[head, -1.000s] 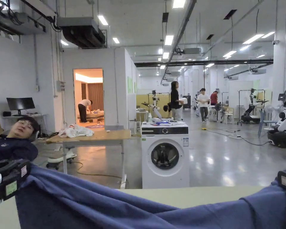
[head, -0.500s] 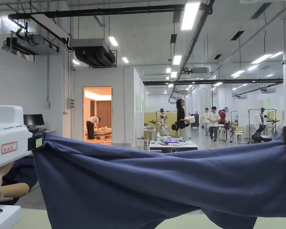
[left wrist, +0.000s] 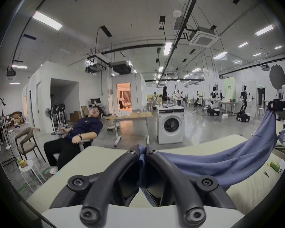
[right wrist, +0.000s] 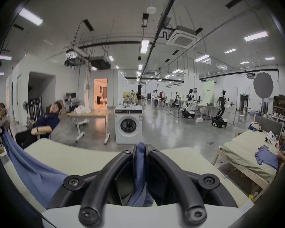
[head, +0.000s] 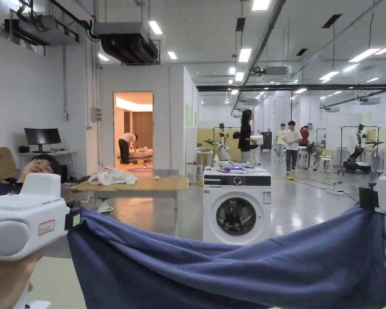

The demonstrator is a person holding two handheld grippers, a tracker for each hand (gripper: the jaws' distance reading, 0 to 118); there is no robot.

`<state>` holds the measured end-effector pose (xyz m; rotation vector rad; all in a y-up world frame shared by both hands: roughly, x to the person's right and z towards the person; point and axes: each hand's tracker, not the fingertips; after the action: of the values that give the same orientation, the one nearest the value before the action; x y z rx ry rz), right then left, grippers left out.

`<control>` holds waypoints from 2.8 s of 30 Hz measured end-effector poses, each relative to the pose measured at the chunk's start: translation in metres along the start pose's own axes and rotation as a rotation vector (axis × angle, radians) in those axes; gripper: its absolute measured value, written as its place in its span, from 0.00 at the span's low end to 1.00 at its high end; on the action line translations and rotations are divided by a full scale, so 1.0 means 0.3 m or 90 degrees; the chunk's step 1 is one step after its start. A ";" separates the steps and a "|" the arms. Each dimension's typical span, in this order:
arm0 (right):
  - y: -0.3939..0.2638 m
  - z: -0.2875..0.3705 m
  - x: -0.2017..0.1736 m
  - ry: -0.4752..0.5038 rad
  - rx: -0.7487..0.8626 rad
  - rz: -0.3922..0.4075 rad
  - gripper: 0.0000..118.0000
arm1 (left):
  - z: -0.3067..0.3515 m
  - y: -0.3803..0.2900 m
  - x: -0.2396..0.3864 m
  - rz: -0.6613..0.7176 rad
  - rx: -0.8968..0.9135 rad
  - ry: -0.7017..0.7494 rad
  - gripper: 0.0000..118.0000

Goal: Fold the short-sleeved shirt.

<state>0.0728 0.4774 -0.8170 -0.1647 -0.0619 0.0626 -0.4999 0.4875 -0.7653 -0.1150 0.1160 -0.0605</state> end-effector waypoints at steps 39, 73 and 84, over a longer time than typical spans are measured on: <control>-1.367 1.055 0.297 0.080 -0.259 -0.190 0.19 | 1.033 -1.253 -0.089 0.221 -0.276 -0.103 0.25; -1.047 1.267 -0.037 0.190 -0.047 -0.048 0.00 | 1.222 -0.813 0.144 0.077 -0.022 -0.115 0.00; -1.084 1.262 0.058 0.151 -0.081 -0.089 0.00 | 0.488 -1.008 0.123 0.149 -0.246 -0.238 0.38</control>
<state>0.0835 0.2198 -0.3893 -0.2927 0.1601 -0.1002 -0.4621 0.2015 -0.5895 -0.4950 -0.2349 0.2184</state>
